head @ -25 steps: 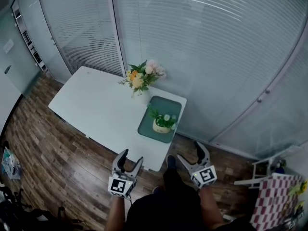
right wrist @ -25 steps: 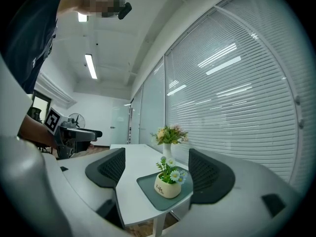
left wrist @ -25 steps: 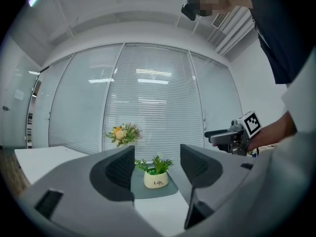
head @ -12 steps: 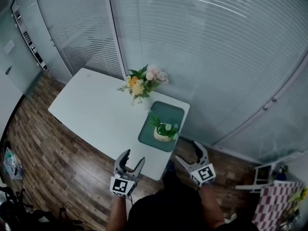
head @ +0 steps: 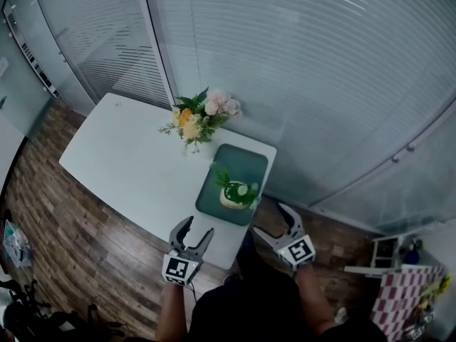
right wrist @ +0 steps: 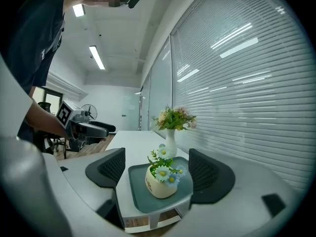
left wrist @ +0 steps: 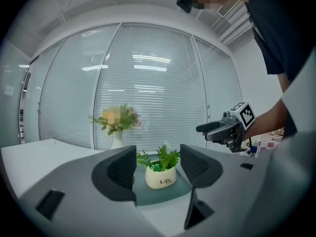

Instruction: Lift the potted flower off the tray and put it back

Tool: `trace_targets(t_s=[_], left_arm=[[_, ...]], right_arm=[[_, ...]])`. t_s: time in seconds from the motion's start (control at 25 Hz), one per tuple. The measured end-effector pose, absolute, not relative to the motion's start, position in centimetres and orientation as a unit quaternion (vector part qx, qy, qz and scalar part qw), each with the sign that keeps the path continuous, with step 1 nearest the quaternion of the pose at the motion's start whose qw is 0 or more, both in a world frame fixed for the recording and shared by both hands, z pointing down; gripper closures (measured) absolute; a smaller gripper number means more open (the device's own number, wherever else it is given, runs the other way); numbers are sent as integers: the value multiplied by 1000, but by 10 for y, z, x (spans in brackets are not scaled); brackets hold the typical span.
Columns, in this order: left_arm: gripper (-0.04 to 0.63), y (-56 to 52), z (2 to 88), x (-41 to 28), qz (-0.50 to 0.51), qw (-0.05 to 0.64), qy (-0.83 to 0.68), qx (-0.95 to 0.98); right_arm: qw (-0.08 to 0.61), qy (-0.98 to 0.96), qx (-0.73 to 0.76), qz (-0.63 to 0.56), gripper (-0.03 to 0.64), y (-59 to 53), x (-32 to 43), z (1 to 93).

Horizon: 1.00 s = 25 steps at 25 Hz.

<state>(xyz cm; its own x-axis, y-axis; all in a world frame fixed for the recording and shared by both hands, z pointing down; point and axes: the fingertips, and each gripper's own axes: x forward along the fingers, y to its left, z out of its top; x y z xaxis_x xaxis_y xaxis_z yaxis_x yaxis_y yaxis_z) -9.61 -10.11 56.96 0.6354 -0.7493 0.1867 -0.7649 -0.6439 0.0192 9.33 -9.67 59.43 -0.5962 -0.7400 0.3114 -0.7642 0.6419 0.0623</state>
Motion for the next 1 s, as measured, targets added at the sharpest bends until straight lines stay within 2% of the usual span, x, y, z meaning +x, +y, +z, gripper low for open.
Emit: trace_targets(t_s=[0.56,1.0], left_arm=[[325,-136,633,-75,132,75,-373,915],[325,-147,687,-48,186,108,-324,921]], right_arm=[[228,-894,371,106,247,-120,105,669],[236,-914,311,107,241,-142,98,705]])
